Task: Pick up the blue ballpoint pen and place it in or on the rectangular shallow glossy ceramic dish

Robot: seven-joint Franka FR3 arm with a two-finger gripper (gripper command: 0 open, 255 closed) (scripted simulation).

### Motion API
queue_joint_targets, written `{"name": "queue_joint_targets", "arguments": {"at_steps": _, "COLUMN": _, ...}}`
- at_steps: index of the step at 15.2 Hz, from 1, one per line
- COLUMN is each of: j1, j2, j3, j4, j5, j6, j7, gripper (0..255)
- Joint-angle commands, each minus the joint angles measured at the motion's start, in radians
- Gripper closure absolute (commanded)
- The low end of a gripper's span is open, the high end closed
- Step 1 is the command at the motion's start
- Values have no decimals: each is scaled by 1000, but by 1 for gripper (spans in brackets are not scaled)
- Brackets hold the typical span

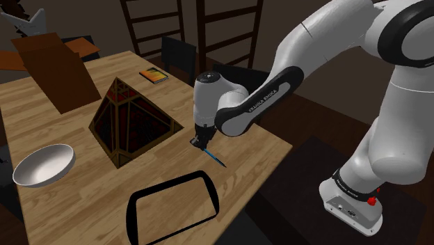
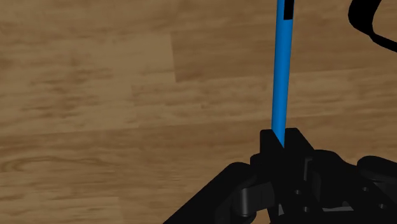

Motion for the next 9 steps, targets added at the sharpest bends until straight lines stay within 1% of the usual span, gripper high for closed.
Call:
{"name": "queue_joint_targets", "arguments": {"at_steps": 1, "j1": -5, "j2": -18, "j3": 6, "j4": 7, "j5": 14, "j6": -24, "j7": -11, "gripper": 255}}
{"name": "queue_joint_targets", "arguments": {"at_steps": 9, "j1": -19, "j2": -91, "j3": 24, "j4": 33, "j5": 65, "j6": -116, "j7": -48, "gripper": 255}}
